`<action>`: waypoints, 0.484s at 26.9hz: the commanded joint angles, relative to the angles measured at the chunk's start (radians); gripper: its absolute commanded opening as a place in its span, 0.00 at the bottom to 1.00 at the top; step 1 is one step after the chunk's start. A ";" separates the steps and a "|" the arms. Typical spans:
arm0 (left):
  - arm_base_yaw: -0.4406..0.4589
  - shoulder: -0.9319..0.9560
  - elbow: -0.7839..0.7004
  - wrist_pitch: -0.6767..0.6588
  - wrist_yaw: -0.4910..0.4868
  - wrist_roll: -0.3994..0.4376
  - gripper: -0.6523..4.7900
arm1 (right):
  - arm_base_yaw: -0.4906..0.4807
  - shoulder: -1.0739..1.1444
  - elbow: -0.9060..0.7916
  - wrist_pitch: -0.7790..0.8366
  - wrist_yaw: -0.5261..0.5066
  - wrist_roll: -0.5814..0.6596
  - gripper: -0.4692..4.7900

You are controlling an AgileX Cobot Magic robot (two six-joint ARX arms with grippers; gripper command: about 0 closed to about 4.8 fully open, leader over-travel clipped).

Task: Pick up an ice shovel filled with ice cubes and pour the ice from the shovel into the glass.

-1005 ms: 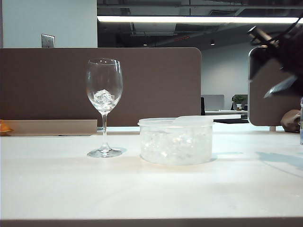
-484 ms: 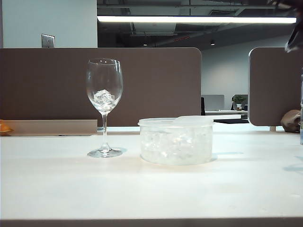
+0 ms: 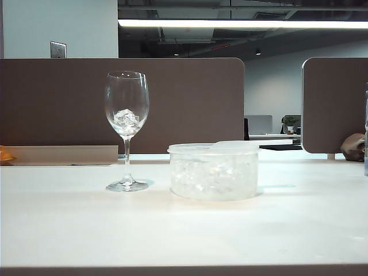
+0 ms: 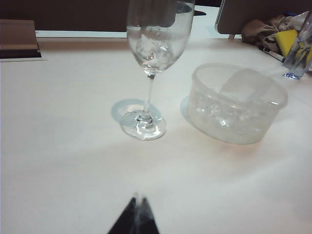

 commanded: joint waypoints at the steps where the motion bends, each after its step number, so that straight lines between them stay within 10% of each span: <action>1: 0.001 0.001 0.001 0.002 0.004 0.004 0.11 | 0.000 -0.075 -0.085 0.061 -0.031 0.004 0.08; 13: 0.001 0.001 0.001 0.002 0.005 0.004 0.11 | 0.000 -0.240 -0.211 0.055 -0.063 0.005 0.08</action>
